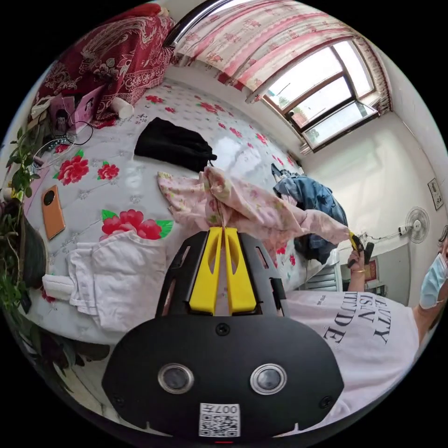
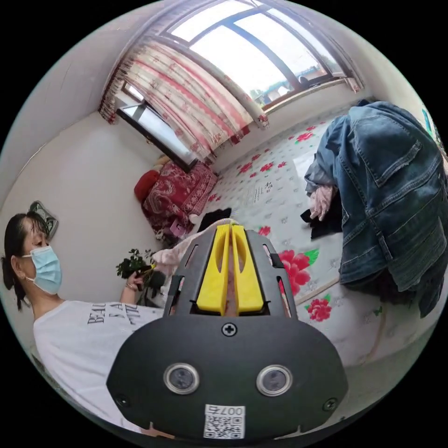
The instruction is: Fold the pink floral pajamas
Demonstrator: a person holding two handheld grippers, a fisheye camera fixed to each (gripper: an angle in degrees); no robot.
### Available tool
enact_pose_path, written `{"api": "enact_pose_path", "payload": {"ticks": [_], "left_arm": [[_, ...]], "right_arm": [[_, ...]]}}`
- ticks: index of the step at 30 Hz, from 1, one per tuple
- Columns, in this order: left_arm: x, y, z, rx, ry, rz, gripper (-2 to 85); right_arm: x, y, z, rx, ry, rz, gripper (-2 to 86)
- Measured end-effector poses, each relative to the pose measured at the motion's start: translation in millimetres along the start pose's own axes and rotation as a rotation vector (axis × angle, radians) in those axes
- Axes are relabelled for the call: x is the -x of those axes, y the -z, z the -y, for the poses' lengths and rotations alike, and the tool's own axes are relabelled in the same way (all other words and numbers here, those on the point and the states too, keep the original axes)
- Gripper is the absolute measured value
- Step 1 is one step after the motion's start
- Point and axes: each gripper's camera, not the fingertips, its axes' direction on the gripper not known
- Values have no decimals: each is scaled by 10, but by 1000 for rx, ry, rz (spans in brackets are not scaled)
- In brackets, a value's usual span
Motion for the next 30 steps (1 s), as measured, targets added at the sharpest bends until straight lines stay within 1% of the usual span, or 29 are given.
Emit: {"api": "enact_pose_path", "payload": {"ticks": [1,2,3,5,6,7,8,10,11,12,13,15,17,19,21,24,26,29,30], "left_arm": [[-67,-44,-87,77,-34,32,-10],[-100,-78,-123,113,-50,41,-10],[-143,-170,-174,165,-72,54,-10],[-102,-421,-165,222,-62,36,-10],[16,-667,-122,232,0,9,-9],[172,-969,-91,254,108,-17,-9],[231,-1124,-91,264,151,-29,-9],[360,-1634,-201,275,280,-14,-8],[363,-1722,-249,276,299,-1,-7],[341,-1829,-361,267,330,58,-4],[271,-1846,-486,242,329,130,1],[126,-1762,-698,194,300,234,18],[-4,-1642,-914,154,269,319,39],[-123,-1560,-1158,137,243,365,60],[-176,-1581,-1272,145,233,370,79],[-219,-1786,-1350,151,224,347,97],[-248,-2005,-1334,186,212,356,105],[-337,-2411,-1259,292,182,470,105],[-424,-2447,-1233,258,138,518,100]], "right_arm": [[20,-54,-30,65,26,24,-3],[63,-171,-95,192,75,76,-3],[85,-289,-154,279,96,89,-3],[37,-484,-186,334,81,39,-3],[-59,-658,-173,355,49,0,-3],[-120,-763,-164,358,32,-22,-2],[-233,-993,-162,357,14,-68,-2],[-402,-1386,-212,380,-19,-146,-1],[-491,-1654,-282,420,-41,-218,0],[-545,-1900,-386,465,-49,-296,2],[-561,-2011,-451,492,-45,-339,3],[-573,-2311,-756,572,-9,-488,10],[-575,-2390,-962,591,11,-519,23],[-616,-2390,-1119,575,-4,-530,42],[-749,-2360,-1250,538,-80,-498,67],[-896,-2436,-1320,527,-146,-473,87],[-928,-2577,-1344,548,-136,-481,93],[-958,-2919,-1398,626,-110,-497,99],[-961,-3063,-1426,654,-102,-503,98]]}}
